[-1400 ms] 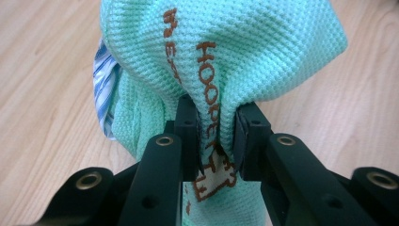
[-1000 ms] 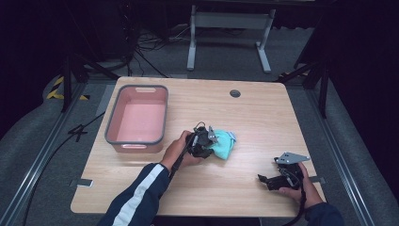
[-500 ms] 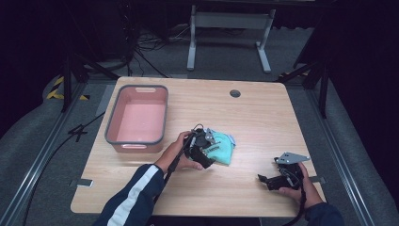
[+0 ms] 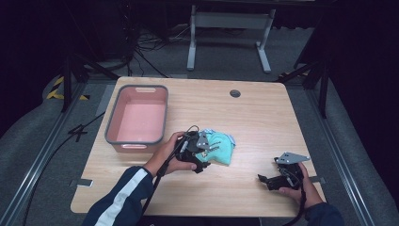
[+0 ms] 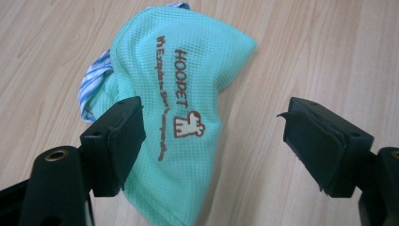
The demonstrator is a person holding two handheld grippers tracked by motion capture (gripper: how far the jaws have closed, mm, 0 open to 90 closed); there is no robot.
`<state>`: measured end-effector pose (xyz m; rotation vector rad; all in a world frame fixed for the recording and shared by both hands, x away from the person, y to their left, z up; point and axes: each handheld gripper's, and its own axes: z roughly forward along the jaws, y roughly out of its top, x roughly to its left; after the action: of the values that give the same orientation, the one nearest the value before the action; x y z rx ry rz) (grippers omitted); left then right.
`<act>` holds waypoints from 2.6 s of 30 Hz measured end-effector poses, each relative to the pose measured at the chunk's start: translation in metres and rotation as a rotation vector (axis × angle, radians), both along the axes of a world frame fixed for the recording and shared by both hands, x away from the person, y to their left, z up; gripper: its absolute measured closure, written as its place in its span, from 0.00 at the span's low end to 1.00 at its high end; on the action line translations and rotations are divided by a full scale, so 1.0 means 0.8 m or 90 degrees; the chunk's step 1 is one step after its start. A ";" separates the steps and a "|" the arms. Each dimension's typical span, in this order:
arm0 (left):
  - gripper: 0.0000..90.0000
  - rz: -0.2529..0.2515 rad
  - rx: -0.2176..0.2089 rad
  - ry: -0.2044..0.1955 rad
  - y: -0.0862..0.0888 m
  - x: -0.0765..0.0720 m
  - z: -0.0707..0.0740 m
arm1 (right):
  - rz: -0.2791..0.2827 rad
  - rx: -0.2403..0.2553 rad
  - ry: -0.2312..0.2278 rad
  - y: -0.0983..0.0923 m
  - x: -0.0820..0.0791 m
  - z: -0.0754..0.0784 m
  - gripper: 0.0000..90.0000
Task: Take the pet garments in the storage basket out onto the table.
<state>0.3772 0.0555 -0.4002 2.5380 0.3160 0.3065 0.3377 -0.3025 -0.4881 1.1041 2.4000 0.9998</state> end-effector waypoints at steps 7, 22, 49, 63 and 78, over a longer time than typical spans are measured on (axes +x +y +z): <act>0.24 -0.009 0.022 -0.023 0.018 -0.018 0.005 | 0.000 0.001 0.000 0.000 0.000 0.000 0.01; 0.24 0.000 0.045 -0.043 0.069 -0.044 -0.007 | -0.001 0.000 0.000 0.000 0.000 0.000 0.01; 0.23 0.107 0.103 -0.050 0.180 -0.079 -0.046 | -0.002 0.000 0.000 0.000 -0.001 0.000 0.01; 0.20 0.192 0.051 -0.019 0.252 -0.082 -0.068 | -0.003 0.000 0.000 0.000 -0.001 0.000 0.01; 0.16 0.309 -0.122 0.050 0.337 -0.078 -0.098 | -0.004 0.003 0.001 -0.001 -0.002 0.000 0.01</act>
<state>0.3145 0.3248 -0.4787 2.2614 0.9486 0.3384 0.3363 -0.3031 -0.4880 1.1137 2.3945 1.0036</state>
